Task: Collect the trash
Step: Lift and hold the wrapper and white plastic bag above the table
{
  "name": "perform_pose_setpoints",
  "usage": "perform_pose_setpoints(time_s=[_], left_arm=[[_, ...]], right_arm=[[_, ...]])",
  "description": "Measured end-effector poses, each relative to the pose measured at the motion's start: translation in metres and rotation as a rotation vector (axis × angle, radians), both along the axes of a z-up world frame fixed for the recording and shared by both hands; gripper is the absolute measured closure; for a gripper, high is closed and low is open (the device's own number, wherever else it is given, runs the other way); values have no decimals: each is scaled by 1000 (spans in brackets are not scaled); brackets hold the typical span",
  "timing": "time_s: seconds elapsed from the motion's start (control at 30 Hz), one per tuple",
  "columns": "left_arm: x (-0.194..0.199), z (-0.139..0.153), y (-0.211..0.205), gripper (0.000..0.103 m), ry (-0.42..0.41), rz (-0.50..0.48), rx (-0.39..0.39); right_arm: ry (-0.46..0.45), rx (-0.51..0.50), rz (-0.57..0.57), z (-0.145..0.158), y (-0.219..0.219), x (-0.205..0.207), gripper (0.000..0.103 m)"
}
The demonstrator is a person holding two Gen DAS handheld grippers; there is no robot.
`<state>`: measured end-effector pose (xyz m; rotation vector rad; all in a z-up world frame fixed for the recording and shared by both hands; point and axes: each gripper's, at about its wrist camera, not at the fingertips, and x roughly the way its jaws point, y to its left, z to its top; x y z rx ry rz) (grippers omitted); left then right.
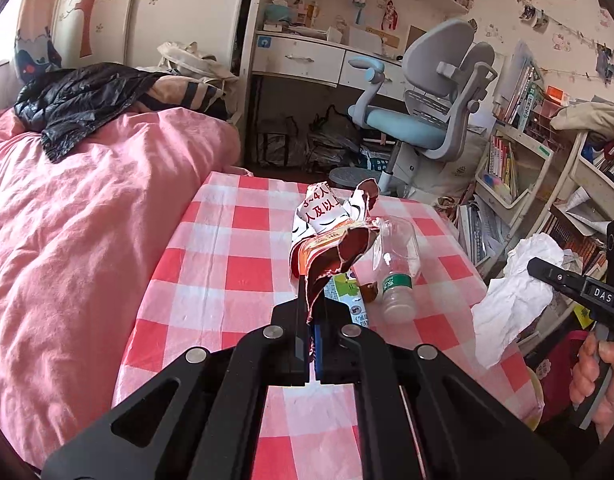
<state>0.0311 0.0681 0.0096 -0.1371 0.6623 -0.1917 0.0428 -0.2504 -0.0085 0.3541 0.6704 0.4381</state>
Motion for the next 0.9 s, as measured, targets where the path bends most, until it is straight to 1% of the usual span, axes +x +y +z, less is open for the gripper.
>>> perform_pose_setpoints(time_s=[0.13, 0.23, 0.3, 0.47, 0.77, 0.9], left_arm=[[-1, -1, 3, 101, 4, 14, -5], [0, 1, 2, 101, -4, 9, -8], [0, 4, -2, 101, -12, 2, -1], [0, 7, -6, 101, -28, -14, 18], [1, 10, -4, 101, -37, -12, 4], [-1, 13, -8, 101, -51, -36, -12]], right_arm=[[-3, -5, 12, -2, 0, 1, 100], [-3, -36, 25, -4, 4, -1, 100], [-1, -60, 33, -6, 8, -1, 100], [-1, -75, 39, -9, 12, -1, 100], [-10, -85, 43, -8, 16, -3, 100], [-38, -39, 32, 1, 8, -8, 100]])
